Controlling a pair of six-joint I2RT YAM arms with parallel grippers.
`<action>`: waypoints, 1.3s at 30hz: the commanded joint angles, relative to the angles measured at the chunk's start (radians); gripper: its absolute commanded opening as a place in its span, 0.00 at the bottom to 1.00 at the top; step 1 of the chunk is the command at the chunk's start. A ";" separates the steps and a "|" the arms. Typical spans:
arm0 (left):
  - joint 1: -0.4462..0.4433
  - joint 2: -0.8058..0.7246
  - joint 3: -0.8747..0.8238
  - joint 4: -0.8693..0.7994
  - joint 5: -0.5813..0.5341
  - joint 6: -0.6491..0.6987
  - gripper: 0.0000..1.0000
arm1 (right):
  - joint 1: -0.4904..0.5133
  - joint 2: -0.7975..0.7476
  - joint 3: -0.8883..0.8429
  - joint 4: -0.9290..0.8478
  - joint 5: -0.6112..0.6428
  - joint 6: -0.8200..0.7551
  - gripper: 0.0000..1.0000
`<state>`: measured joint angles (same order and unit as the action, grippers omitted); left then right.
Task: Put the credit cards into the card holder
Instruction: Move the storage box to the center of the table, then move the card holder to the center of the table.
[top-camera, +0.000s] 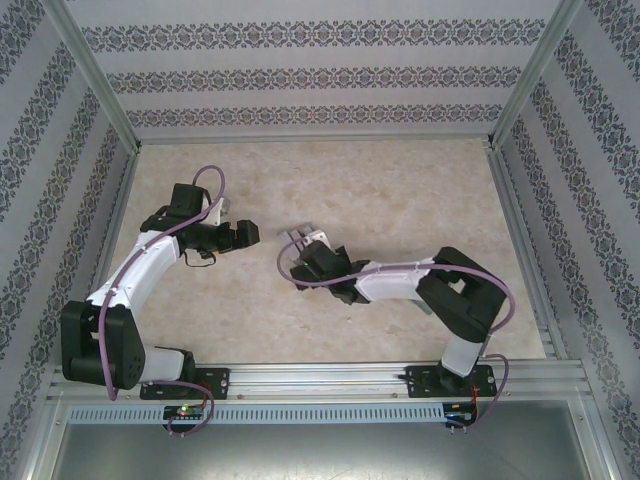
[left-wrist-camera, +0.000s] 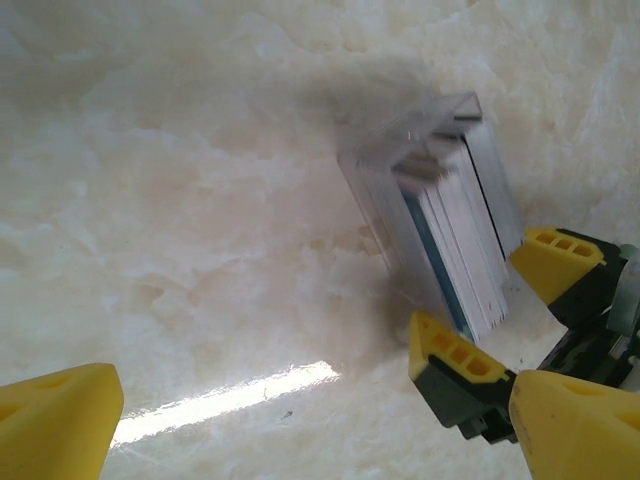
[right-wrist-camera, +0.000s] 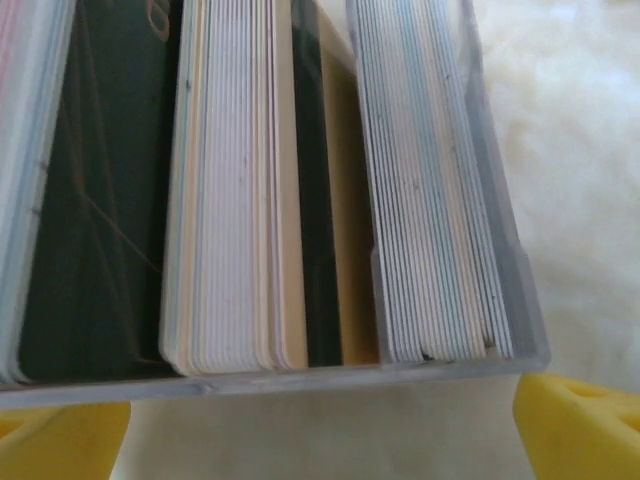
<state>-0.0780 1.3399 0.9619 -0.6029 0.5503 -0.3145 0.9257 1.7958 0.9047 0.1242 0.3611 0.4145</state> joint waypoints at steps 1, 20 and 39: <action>0.009 -0.015 -0.007 -0.021 -0.020 0.003 1.00 | -0.037 0.077 0.117 -0.026 0.188 0.200 0.98; 0.010 -0.030 -0.016 0.000 0.012 0.005 1.00 | -0.178 -0.424 -0.189 -0.334 -0.025 0.337 0.98; 0.009 -0.021 -0.046 0.073 0.131 -0.014 0.99 | -0.805 -0.572 -0.372 -0.662 -0.370 0.472 0.98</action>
<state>-0.0765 1.3231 0.9260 -0.5526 0.6552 -0.3260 0.1238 1.2007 0.5663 -0.6052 0.1612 0.9470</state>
